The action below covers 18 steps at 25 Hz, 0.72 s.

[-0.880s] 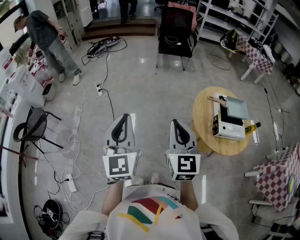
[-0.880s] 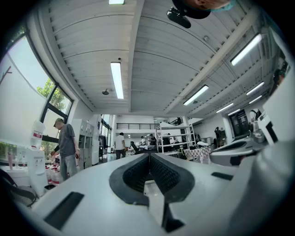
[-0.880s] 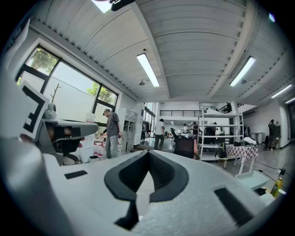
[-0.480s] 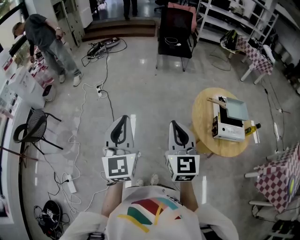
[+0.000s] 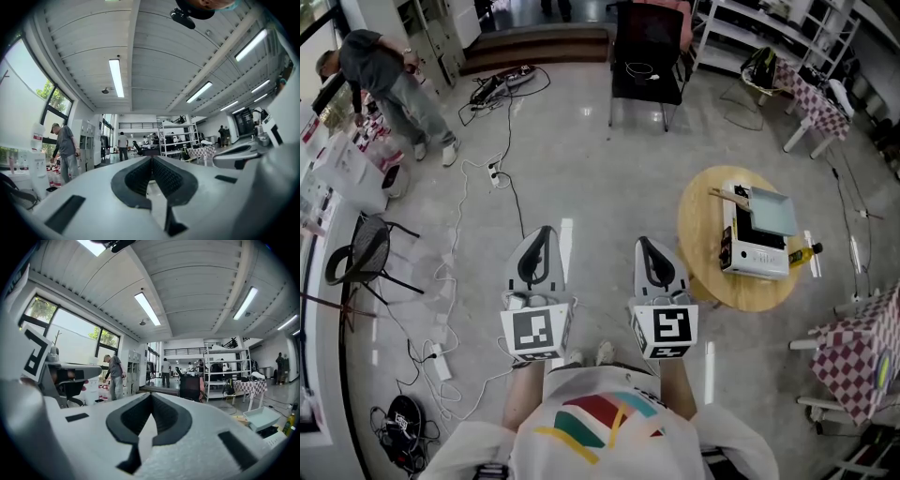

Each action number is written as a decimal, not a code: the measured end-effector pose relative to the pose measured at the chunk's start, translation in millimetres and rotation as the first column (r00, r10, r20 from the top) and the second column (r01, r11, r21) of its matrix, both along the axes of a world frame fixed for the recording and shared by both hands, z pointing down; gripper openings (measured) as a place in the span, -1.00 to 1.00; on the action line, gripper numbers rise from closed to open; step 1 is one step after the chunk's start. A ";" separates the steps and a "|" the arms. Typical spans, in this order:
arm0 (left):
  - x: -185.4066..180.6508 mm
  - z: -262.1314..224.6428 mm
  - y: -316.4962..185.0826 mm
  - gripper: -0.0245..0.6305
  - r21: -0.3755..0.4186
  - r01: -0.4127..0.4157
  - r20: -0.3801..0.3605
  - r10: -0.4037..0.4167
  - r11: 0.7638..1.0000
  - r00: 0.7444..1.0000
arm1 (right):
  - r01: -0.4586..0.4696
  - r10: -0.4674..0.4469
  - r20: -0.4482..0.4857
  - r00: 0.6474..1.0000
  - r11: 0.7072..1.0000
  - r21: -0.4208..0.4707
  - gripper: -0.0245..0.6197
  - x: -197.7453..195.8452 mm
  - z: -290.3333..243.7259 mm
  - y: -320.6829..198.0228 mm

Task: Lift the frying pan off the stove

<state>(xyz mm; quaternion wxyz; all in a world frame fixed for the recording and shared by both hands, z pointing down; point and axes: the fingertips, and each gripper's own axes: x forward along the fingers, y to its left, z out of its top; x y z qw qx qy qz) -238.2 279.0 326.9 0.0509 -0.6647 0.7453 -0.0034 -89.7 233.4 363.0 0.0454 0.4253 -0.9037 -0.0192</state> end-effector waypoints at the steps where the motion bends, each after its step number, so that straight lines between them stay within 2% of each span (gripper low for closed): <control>1: 2.2 0.6 -3.5 -0.90 0.003 0.001 0.000 -0.001 1.000 1.000 | 0.006 -0.006 0.004 1.000 1.000 -0.002 -0.94 2.9 0.7 -3.3; 8: 26.6 -2.3 -20.4 -0.90 -0.010 0.019 -0.016 -0.020 1.000 1.000 | 0.064 -0.064 0.018 0.998 0.998 -0.005 -0.94 18.3 3.9 -17.1; 18: 24.5 -9.9 -57.2 -0.90 0.079 -0.005 0.007 0.004 0.997 1.000 | 0.115 -0.114 -0.025 0.993 0.992 0.043 -0.94 13.2 0.0 -33.5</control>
